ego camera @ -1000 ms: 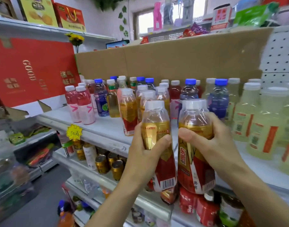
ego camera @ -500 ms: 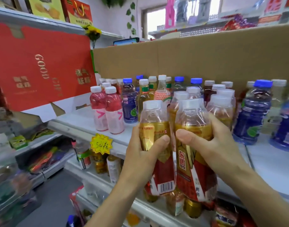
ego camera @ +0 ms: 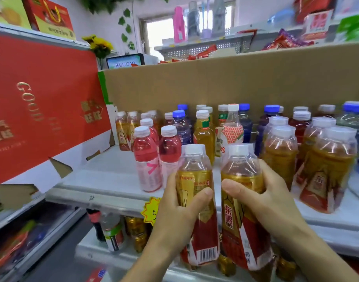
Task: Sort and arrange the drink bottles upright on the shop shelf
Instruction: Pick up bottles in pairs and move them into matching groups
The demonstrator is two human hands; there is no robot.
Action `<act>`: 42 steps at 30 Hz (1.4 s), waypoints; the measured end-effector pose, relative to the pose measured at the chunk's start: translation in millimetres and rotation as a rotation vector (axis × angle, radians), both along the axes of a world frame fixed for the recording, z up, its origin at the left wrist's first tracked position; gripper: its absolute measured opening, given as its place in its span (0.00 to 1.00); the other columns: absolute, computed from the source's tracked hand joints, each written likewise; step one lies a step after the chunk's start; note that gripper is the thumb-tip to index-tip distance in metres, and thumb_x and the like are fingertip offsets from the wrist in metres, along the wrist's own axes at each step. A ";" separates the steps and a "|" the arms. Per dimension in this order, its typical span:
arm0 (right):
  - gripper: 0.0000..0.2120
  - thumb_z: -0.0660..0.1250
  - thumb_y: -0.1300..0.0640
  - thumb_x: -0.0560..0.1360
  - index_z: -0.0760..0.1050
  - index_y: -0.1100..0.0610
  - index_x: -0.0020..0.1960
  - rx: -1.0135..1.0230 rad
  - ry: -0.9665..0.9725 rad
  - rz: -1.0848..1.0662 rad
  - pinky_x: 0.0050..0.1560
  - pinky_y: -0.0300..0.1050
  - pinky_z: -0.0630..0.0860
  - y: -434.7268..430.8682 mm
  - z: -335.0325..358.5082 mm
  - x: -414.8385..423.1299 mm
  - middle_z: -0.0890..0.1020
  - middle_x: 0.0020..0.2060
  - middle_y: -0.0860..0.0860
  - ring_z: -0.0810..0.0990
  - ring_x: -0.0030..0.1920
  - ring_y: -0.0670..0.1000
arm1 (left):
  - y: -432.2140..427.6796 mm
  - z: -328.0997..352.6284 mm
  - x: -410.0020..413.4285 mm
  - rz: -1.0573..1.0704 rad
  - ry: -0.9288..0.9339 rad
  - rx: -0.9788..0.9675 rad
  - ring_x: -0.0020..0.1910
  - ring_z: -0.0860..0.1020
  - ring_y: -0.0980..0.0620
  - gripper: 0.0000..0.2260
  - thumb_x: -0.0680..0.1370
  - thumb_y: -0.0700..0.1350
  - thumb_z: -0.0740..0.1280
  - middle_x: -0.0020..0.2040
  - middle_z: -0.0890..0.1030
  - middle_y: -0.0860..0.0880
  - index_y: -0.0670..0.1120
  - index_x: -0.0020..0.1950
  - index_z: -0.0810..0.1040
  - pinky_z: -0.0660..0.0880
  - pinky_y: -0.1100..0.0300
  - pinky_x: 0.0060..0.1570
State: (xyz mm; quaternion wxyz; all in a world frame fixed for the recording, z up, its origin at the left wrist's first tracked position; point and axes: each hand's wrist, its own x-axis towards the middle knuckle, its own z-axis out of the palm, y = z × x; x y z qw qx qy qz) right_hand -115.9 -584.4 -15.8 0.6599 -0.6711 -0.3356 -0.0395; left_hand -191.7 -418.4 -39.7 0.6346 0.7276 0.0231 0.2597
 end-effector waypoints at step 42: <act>0.24 0.78 0.41 0.65 0.70 0.40 0.56 0.014 -0.190 -0.544 0.42 0.22 0.72 4.9 -0.7 44.4 0.79 0.48 0.32 0.79 0.49 0.33 | 15.2 11.7 103.8 -0.145 -0.191 0.071 0.57 0.79 0.66 0.34 0.66 0.65 0.72 0.59 0.79 0.65 0.71 0.69 0.61 0.74 0.66 0.52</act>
